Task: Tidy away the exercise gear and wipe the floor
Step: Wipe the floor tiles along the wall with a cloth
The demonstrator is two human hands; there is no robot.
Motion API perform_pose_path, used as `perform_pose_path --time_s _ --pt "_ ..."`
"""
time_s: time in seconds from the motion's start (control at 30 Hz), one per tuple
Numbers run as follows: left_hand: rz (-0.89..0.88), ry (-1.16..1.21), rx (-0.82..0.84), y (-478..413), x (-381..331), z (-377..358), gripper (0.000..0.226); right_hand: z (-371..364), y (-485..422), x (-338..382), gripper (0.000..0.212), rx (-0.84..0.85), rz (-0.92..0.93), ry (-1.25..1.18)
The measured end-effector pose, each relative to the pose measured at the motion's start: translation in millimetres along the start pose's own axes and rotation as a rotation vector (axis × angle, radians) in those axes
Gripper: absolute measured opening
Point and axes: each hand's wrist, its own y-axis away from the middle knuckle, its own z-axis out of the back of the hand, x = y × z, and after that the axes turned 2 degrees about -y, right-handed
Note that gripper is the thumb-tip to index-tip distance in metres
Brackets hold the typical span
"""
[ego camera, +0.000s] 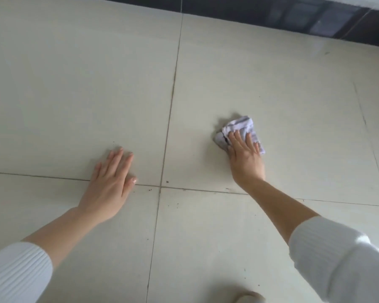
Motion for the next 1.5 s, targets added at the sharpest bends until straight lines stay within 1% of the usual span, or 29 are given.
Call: perform_pose_path --time_s 0.07,0.13,0.23,0.3,0.33,0.37,0.4,0.43,0.47,0.5,0.53,0.6,0.67,0.7,0.73,0.77,0.83,0.9,0.97,1.03,1.1,1.17,1.2,1.23,1.27,1.3,1.37,1.43,1.5 --pt "0.001 -0.023 0.009 6 -4 -3 0.071 -8 56 4 0.042 0.049 0.221 0.071" --pt "0.038 -0.052 0.046 5 -12 -4 0.074 -13 117 1 0.047 0.148 0.447 0.139" --pt "0.096 -0.071 0.1 0 -25 -1 0.067 -15 197 10 0.056 0.42 0.842 0.188" --pt "0.096 -0.087 0.145 -2 -26 3 0.068 -17 216 22 0.056 0.643 1.095 0.16" --pt "0.086 -0.104 0.165 -1 -24 5 0.068 -18 212 26 0.056 0.73 1.18 0.124" --pt "0.071 -0.127 0.177 1 -23 7 0.068 -18 203 27 0.057 0.77 1.242 0.107" --pt "0.052 -0.15 0.178 4 -19 8 0.067 -18 190 25 0.056 0.766 1.273 0.118" --pt "0.036 -0.167 0.176 7 -17 10 0.066 -18 174 20 0.055 0.719 1.268 0.15" --pt "0.032 -0.166 0.186 10 -14 13 0.065 -18 154 11 0.053 0.647 1.21 0.198" --pt "0.04 -0.15 0.21 14 -11 16 0.064 -14 132 2 0.05 0.559 1.106 0.241" --pt "0.062 -0.127 0.235 18 -9 18 0.063 -8 109 -7 0.047 0.46 0.957 0.274" --pt "0.112 -0.091 0.267 29 -6 21 0.063 6 62 -16 0.058 0.277 0.535 0.255" --pt "0.14 -0.079 0.281 41 -2 22 0.064 13 26 -13 0.057 0.214 0.122 0.196" --pt "0.154 -0.069 0.287 45 1 23 0.064 13 13 -5 0.055 0.202 -0.01 0.159" --pt "0.166 -0.061 0.291 50 6 22 0.064 11 5 7 0.053 0.183 -0.097 0.118" --pt "0.166 -0.061 0.293 55 11 22 0.064 2 2 19 0.052 0.157 -0.137 0.089" --pt "0.124 -0.088 0.259 61 22 18 0.067 -18 3 43 0.053 0.075 -0.109 0.016" --pt "0.082 -0.102 0.2 58 32 17 0.074 -43 20 66 0.059 0.052 0.087 0.012" --pt "0.1 -0.109 0.139 47 40 17 0.076 -64 60 86 0.063 0.139 0.38 0.055" --pt "0.129 -0.104 0.079 33 45 19 0.073 -70 113 101 0.06 0.25 0.722 0.014" --pt "0.141 -0.105 0.066 22 50 17 0.07 -69 153 108 0.052 0.478 1.002 -0.033" --pt "0.144 -0.12 0.06 14 55 11 0.071 -70 157 103 0.045 0.562 1.209 -0.051" --pt "0.143 -0.13 0.041 11 57 8 0.072 -71 146 98 0.042 0.563 1.271 -0.031" --pt "0.157 -0.128 0.021 9 58 7 0.074 -70 129 94 0.041 0.523 1.288 0.016" --pt "0.199 -0.108 -0.007 8 60 6 0.076 -70 108 87 0.04 0.445 1.248 0.063" --pt "0.249 -0.083 -0.035 7 62 6 0.079 -69 82 78 0.04 0.348 1.152 0.098" --pt "0.304 -0.051 -0.045 6 63 7 0.086 -57 28 62 0.035 0.151 0.891 0.173" --pt "0.283 -0.043 -0.067 5 66 7 0.088 -31 -18 48 0.043 0.07 0.516 0.197" --pt "0.266 -0.035 -0.079 6 67 8 0.088 -8 -50 40 0.048 0.081 0.052 0.109"
